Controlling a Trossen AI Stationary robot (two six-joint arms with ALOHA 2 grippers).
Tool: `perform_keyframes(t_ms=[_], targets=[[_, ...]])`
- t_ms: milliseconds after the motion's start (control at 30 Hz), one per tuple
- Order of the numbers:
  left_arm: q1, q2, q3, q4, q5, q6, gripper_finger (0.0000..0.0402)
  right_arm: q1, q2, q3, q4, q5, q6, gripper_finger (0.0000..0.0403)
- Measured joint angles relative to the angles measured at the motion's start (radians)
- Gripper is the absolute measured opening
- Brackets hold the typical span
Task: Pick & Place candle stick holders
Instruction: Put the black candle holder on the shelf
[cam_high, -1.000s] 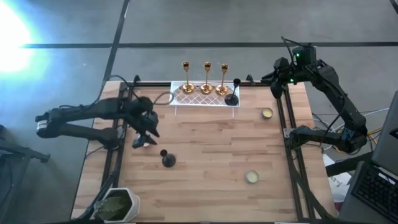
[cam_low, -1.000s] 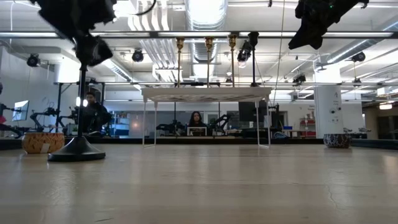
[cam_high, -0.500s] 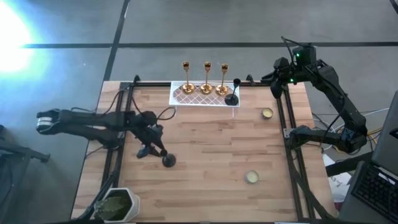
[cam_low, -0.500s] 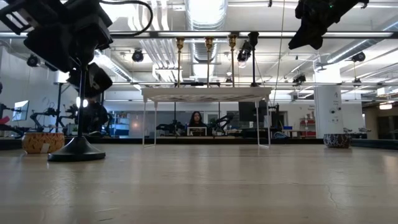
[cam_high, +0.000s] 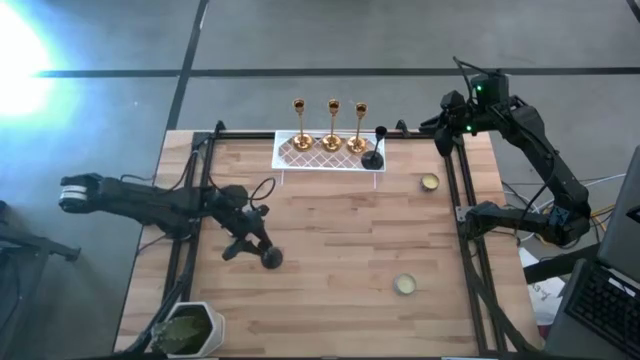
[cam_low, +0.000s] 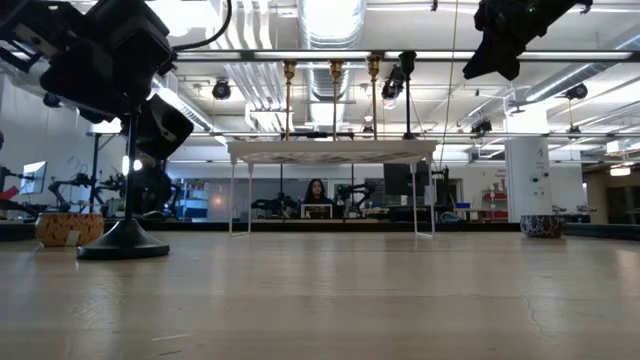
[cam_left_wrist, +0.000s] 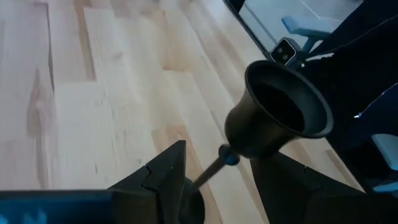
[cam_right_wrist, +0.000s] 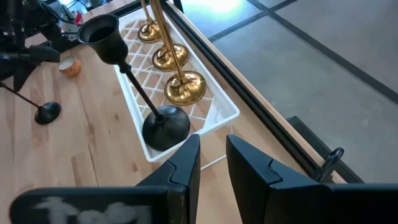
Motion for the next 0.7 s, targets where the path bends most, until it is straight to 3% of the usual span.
perform_keyframes(t_ms=[267, 400, 533, 700], targets=[[0.000, 0.040, -0.054, 0.114, 0.001, 0.016, 0.0153, 0.000, 0.000, 0.000, 0.032, 0.001, 0.000, 0.0062], [-0.005, 0.062, -0.056, 0.180, 0.012, 0.040, 0.0106, 0.000, 0.000, 0.000, 0.064, 0.003, 0.015, 0.0061], [-0.004, 0.086, -0.055, 0.194, 0.029, 0.060, 0.0028, 0.000, 0.000, 0.000, 0.077, 0.003, 0.025, 0.0066], [-0.004, 0.103, -0.056, 0.257, 0.003, -0.072, 0.0018, 0.000, 0.000, 0.000, 0.078, 0.004, 0.025, 0.0072]])
